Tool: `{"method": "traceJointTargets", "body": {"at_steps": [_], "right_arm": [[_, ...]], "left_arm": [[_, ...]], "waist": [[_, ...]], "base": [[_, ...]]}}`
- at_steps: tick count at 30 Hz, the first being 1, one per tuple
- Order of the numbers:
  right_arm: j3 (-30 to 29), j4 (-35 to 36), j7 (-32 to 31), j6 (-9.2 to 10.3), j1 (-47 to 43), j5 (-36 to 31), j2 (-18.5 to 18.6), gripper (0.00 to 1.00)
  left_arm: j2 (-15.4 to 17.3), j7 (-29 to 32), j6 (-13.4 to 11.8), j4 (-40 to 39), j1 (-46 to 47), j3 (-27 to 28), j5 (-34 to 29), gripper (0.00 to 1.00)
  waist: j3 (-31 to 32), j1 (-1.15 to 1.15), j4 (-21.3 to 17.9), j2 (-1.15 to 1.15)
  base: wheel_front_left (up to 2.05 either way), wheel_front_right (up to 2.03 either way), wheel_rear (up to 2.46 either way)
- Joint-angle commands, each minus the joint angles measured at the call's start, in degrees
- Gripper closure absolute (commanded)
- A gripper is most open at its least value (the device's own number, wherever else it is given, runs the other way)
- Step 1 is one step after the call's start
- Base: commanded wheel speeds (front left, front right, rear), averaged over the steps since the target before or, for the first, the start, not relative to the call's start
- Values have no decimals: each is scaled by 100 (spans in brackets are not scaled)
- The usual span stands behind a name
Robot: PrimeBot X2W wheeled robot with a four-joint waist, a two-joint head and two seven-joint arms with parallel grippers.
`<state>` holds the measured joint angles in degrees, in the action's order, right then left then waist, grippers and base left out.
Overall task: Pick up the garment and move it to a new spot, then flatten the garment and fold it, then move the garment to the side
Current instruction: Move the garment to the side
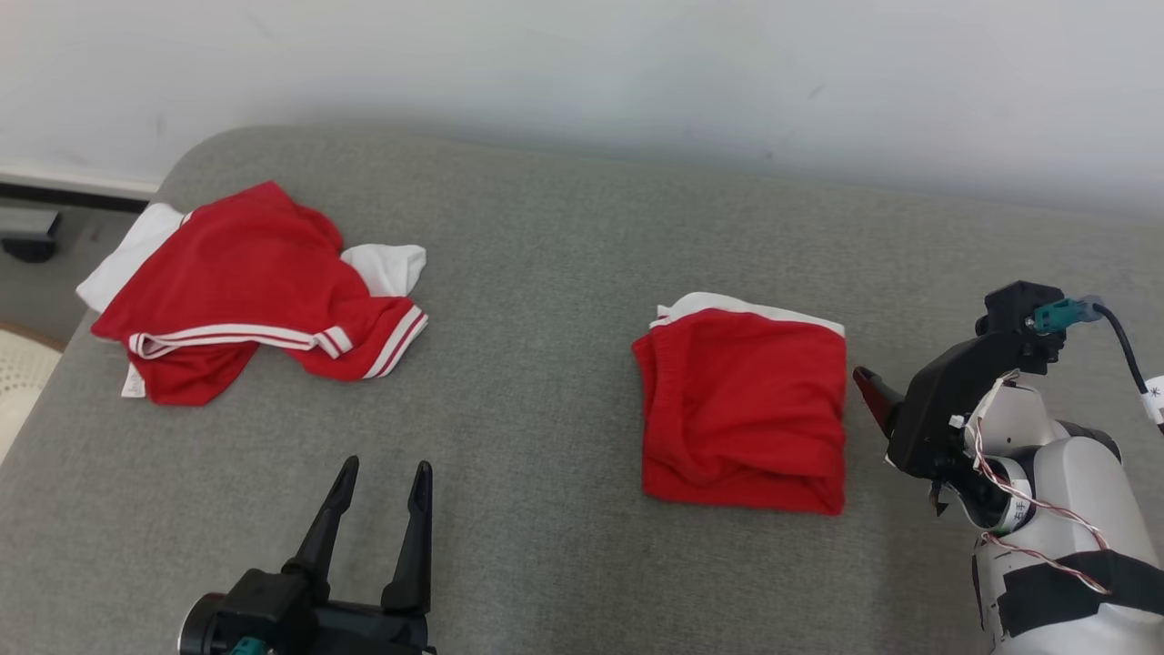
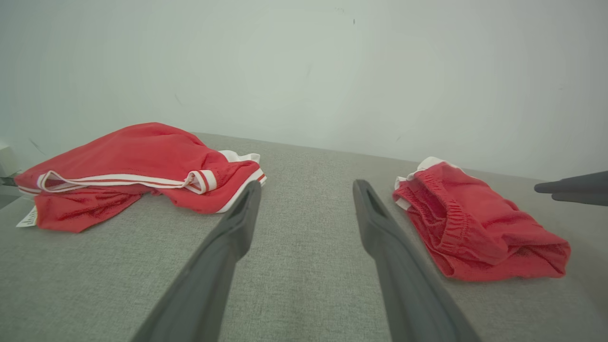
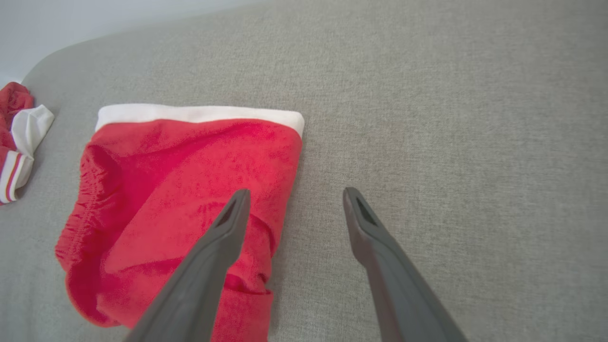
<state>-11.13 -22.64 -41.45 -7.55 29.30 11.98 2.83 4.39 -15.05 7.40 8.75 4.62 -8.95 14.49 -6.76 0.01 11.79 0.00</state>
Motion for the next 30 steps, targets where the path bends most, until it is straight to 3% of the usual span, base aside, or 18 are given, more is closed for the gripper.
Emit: {"method": "traceJointTargets", "body": {"at_steps": [1,16,17,18,20,21,30], "right_arm": [[-28,-128,-21,10,78,-59,7,0],[265,-1236,-178,10,202,-83,-17,0],[299,-1281,-145,10,213,-69,-19,20],[340,-1326,-112,10,215,-37,-19,53],[456,-1409,-39,10,269,-34,-25,94],[514,-1428,5,10,295,-61,-24,100],[463,-969,147,16,319,-497,42,100]], "left_arm": [[-20,-23,5,10,64,-14,56,0],[-77,-23,6,11,129,-108,65,0],[-78,-23,6,8,134,-101,60,0],[-82,-23,6,6,149,-111,59,0],[-83,-23,6,3,179,-110,67,0],[-83,-23,6,5,197,-110,69,0],[-74,-23,5,-180,319,7,9,0]], "waist": [[-204,-1,220,0],[-435,-1,439,0],[-452,-1,420,0],[-464,-1,402,0],[-494,-1,345,0],[-509,-1,315,0],[-696,-1,-137,0]], "base": [[0,0,0],[0,0,0],[0,0,0],[0,0,0],[0,0,0],[0,0,0],[0,0,0]]}}
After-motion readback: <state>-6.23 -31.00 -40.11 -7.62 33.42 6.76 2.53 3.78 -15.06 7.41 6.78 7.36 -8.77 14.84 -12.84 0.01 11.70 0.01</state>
